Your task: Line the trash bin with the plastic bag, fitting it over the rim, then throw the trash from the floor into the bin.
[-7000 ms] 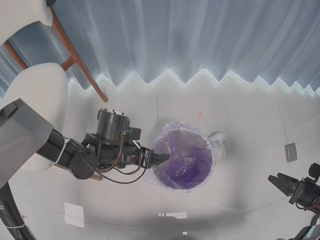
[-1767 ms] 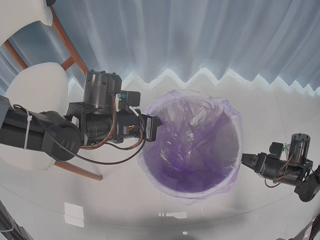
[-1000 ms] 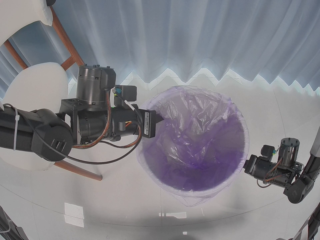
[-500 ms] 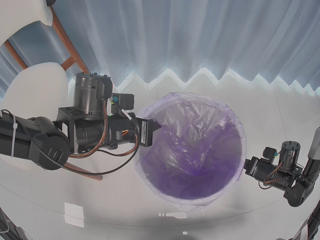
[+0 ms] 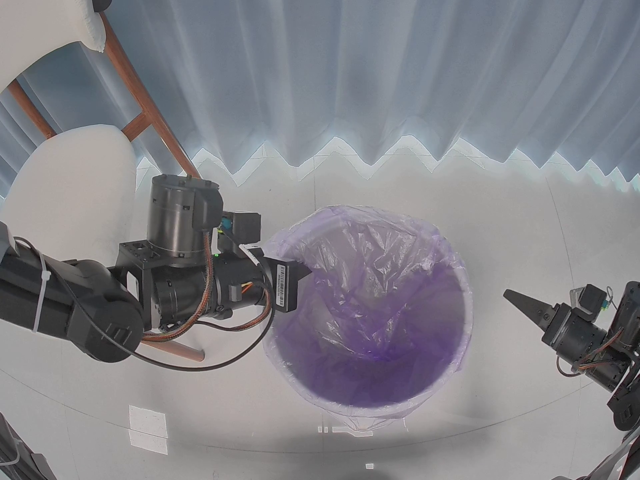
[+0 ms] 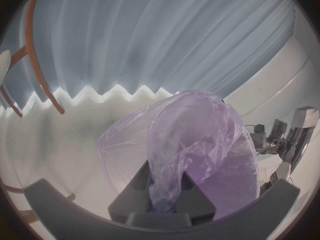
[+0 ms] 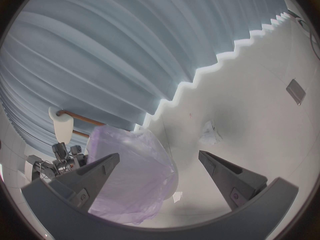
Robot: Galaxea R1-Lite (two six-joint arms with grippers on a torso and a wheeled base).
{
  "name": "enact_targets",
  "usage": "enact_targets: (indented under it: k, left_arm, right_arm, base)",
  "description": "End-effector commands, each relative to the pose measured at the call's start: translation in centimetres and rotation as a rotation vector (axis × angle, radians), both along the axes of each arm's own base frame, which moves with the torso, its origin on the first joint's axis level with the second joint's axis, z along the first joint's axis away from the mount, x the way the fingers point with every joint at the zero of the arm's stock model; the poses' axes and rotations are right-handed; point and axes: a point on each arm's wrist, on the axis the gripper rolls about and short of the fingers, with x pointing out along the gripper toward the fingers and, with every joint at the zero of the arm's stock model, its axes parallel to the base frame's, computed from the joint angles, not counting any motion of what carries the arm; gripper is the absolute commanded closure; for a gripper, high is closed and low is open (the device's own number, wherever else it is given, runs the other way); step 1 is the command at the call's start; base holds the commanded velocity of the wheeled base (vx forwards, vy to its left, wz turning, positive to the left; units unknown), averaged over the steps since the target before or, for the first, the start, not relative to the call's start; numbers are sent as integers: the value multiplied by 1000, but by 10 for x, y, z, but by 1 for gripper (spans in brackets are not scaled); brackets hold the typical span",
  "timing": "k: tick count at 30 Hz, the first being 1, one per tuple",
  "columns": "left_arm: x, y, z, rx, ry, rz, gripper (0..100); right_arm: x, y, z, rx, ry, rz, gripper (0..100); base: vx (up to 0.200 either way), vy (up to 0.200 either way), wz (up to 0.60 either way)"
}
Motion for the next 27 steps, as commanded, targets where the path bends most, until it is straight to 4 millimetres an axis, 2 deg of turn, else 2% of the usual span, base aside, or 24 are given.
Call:
enact_targets:
  k: [1, 4, 6, 10, 14, 20, 22, 27]
  left_arm:
    - [-4, 1, -10, -33, 21, 49, 100]
    - [-7, -1, -7, -103, 50, 72, 100]
    - [-10, -2, -3, -141, 67, 91, 100]
    - [-12, 0, 2, -185, 82, 128, 100]
    - [-17, -1, 8, -214, 81, 124, 100]
    - [-20, 1, 13, -224, 72, 121, 100]
    - [-21, 0, 13, -223, 74, 119, 100]
    - [-23, -1, 15, -225, 71, 110, 100]
  right_arm:
    - [-28, -7, 19, 15, -70, -64, 0]
    - [-41, -7, 19, 7, -22, -63, 0]
    - [-57, -5, 18, -13, 23, -30, 0]
    - [-83, 6, 18, -39, 40, 148, 0]
    - [-92, 15, 9, -87, 112, 274, 0]
    - [-75, 18, 13, -101, 148, 282, 0]
    - [-63, 20, 14, -106, 168, 284, 0]
    - [-47, 23, 8, -140, 211, 290, 0]
  base:
    - [0, 0, 0]
    - [0, 0, 0]
    - [0, 0, 0]
    - [0, 0, 0]
    - [0, 0, 0]
    - [0, 0, 0]
    - [0, 0, 0]
    - [0, 0, 0]
